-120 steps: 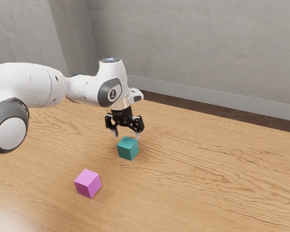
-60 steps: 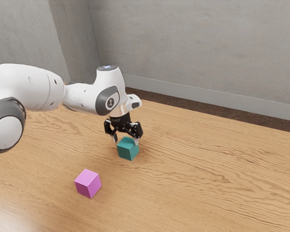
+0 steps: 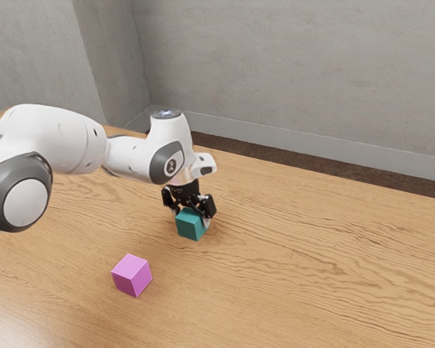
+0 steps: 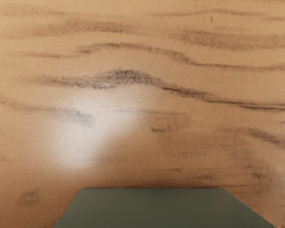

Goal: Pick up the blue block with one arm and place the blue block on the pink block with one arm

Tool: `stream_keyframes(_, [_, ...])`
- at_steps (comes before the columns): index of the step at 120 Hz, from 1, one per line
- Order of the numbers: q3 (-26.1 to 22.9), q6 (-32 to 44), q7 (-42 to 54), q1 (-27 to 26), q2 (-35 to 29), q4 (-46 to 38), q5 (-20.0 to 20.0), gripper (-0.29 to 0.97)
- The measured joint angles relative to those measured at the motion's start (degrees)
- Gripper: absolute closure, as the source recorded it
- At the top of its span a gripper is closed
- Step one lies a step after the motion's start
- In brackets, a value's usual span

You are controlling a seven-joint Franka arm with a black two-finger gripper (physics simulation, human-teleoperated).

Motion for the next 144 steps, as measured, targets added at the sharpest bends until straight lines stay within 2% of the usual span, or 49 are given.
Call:
stream_keyframes(21, [0.00, 0.21, 2.20, 0.07, 0.22, -0.12, -0.15, 0.01])
stream_keyframes(39, [0.00, 0.26, 3.51, -0.02, -0.39, -0.13, -0.25, 0.26])
stream_keyframes(49, [0.00, 0.28, 4.00, 0.09, -1.13, -0.68, -0.11, 0.32])
stream_keyframes(70, [0.31, 0.21, 4.23, 0.76, -16.80, -13.66, 0.77, 0.37])
stream_keyframes(95, [0.06, 0.01, 3.01, 0.93, -31.44, -30.06, 1.15, 0.36])
stream_keyframes(117, [-0.14, -0.16, 1.85, 1.17, -37.62, -37.36, 1.20, 0.36])
stream_keyframes(144, [-1.51, -0.27, 0.87, 2.76, -40.97, -42.15, 1.18, 0.35])
